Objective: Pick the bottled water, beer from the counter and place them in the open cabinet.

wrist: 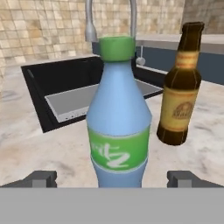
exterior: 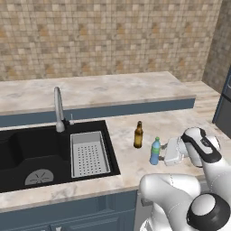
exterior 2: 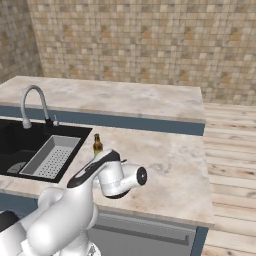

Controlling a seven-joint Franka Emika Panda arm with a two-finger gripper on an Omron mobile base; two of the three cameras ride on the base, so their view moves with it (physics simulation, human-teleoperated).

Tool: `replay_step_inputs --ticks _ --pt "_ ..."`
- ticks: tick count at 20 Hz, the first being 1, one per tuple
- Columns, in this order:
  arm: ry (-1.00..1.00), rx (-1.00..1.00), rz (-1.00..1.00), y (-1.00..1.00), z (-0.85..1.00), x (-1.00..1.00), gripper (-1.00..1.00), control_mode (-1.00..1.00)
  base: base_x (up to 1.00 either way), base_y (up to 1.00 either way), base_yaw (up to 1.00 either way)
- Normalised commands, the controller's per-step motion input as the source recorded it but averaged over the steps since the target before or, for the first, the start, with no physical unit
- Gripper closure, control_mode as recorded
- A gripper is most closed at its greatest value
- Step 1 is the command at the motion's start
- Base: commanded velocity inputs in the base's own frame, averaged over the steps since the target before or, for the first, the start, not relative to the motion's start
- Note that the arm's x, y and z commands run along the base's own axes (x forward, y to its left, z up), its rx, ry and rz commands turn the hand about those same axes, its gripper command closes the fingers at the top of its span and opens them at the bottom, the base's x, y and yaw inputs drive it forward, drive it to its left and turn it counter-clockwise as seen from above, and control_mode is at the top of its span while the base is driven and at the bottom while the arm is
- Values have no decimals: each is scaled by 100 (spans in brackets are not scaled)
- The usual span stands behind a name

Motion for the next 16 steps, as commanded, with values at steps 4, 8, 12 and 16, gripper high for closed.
replay_step_inputs --ticks 4,8,12,16 --pt "3 0 -3 0 -10 19 -100 -100 0 0 0" --pt "2 0 -5 0 -11 6 -100 -100 0 0 0" --pt "1 0 -1 0 -6 0 -100 -100 0 0 0" --pt "0 0 0 9 -3 0 -100 -100 0 0 0"
